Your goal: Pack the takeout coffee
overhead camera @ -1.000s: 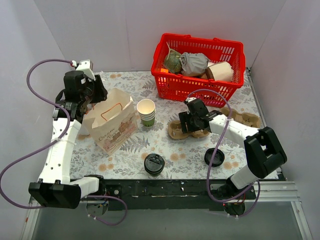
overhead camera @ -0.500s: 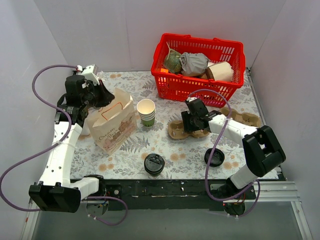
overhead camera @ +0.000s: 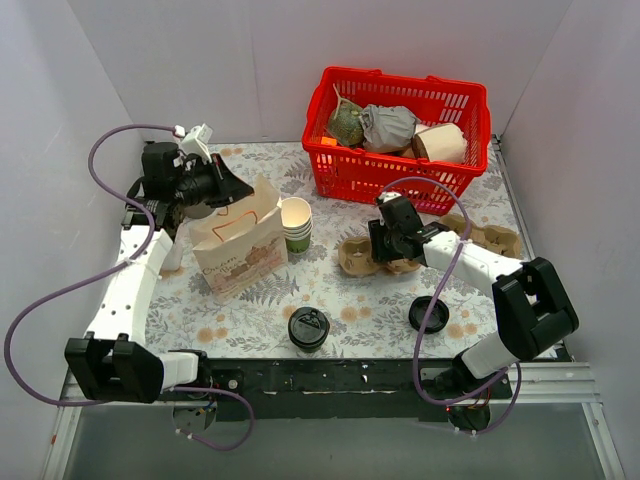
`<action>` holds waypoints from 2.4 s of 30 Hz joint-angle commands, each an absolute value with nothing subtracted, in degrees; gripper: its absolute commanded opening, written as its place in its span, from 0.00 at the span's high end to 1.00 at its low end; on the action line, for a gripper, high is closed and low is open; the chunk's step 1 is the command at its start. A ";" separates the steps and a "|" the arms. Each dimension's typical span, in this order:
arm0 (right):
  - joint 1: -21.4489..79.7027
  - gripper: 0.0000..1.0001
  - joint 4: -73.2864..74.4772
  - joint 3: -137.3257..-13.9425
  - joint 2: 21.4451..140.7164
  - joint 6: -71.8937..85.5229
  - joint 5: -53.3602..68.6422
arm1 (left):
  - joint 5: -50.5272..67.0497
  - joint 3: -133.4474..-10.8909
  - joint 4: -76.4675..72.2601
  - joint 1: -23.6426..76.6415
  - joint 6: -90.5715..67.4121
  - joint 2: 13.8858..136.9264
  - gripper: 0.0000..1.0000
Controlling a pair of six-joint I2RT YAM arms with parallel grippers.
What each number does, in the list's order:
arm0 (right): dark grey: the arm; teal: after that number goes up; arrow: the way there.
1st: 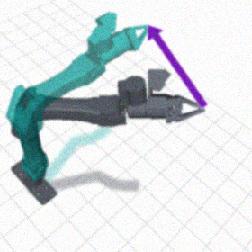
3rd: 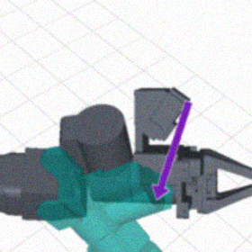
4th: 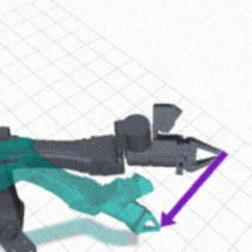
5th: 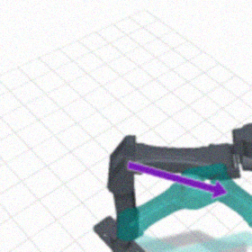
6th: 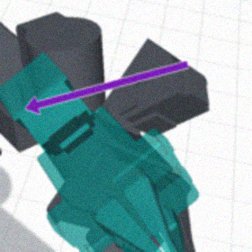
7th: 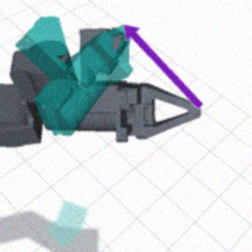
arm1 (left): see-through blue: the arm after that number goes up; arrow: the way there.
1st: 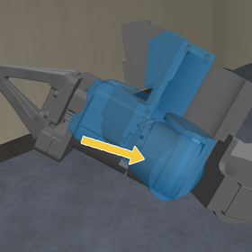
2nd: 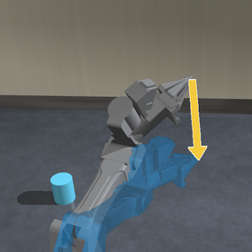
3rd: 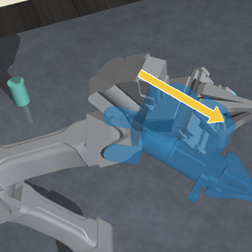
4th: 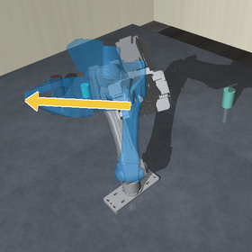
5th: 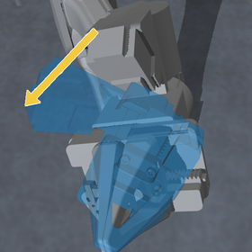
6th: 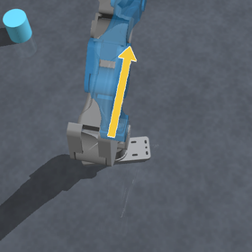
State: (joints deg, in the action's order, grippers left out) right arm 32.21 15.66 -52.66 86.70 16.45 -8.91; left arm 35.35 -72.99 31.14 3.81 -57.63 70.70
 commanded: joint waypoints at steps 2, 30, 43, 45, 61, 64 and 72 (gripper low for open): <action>31.82 0.49 13.18 -52.21 84.38 16.87 -9.49 | 37.18 -72.16 24.54 3.69 -63.63 71.54 1.00; 30.15 0.52 12.05 -53.09 70.50 11.61 -1.95 | 21.57 -77.43 28.64 4.75 -68.21 73.22 1.00; 30.15 0.54 -1.47 -55.98 58.27 5.88 25.21 | 11.41 -79.63 40.26 4.75 -68.73 65.23 1.00; 30.23 0.55 -4.30 -59.91 58.80 7.11 29.34 | 13.18 -79.45 40.34 4.75 -68.91 64.16 1.00; 39.81 0.58 -18.81 -86.74 81.71 20.38 53.60 | 21.97 -76.82 36.48 4.75 -68.38 60.38 1.00; 42.01 0.58 -23.19 -86.84 85.50 24.67 58.35 | 21.97 -76.38 36.04 4.75 -68.47 60.21 1.00; 43.42 0.59 -30.76 -86.65 92.37 31.37 62.58 | 24.51 -76.11 36.12 4.75 -68.12 60.03 1.00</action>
State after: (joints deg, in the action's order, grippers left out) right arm 43.29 -23.77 -84.88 91.15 27.22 59.09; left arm 21.26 -76.38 37.23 4.67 -68.97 61.49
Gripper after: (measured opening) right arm 0.487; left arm 0.014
